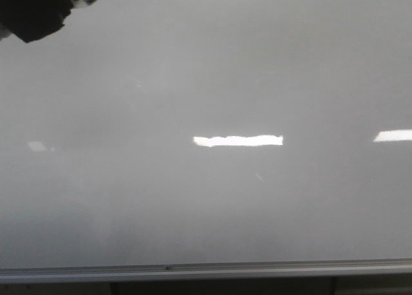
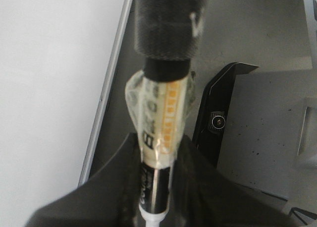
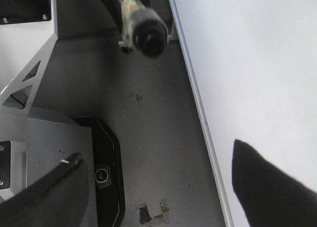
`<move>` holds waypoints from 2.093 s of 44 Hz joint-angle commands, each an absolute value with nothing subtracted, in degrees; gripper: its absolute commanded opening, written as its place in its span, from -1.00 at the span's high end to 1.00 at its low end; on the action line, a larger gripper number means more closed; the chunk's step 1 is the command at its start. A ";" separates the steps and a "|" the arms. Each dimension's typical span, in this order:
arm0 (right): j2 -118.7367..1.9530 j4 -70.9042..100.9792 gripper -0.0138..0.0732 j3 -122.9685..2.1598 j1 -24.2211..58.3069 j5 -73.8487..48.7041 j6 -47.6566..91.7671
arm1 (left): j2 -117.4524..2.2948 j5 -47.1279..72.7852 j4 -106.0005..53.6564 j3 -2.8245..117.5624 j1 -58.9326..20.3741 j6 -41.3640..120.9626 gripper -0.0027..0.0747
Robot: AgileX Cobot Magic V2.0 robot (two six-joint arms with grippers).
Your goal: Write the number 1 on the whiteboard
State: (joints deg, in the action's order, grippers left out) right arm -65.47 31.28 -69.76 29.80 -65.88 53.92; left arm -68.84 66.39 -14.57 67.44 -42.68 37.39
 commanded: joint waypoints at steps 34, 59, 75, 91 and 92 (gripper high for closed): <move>-77.21 31.05 0.00 -78.98 42.74 -56.99 55.10 | -68.25 62.60 -14.96 69.26 -44.34 37.44 0.91; -77.21 30.50 0.72 -78.98 42.74 -57.40 55.10 | -68.13 61.20 -13.68 69.26 -44.34 37.44 -0.05; -73.42 12.03 0.72 -78.99 38.65 -63.28 35.09 | -61.51 61.32 -12.02 69.62 -36.49 30.77 -0.48; -65.04 3.24 0.72 -73.80 19.69 -63.87 11.88 | -50.55 57.88 -12.02 61.42 -19.26 20.93 -0.48; -64.34 3.24 0.72 -72.84 18.30 -62.77 11.34 | -49.96 57.88 -12.02 61.04 -18.08 20.09 -0.48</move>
State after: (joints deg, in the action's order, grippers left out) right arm -67.60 3.33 -73.68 21.44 -67.19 13.44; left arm -51.99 61.66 -11.07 60.93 -20.83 22.48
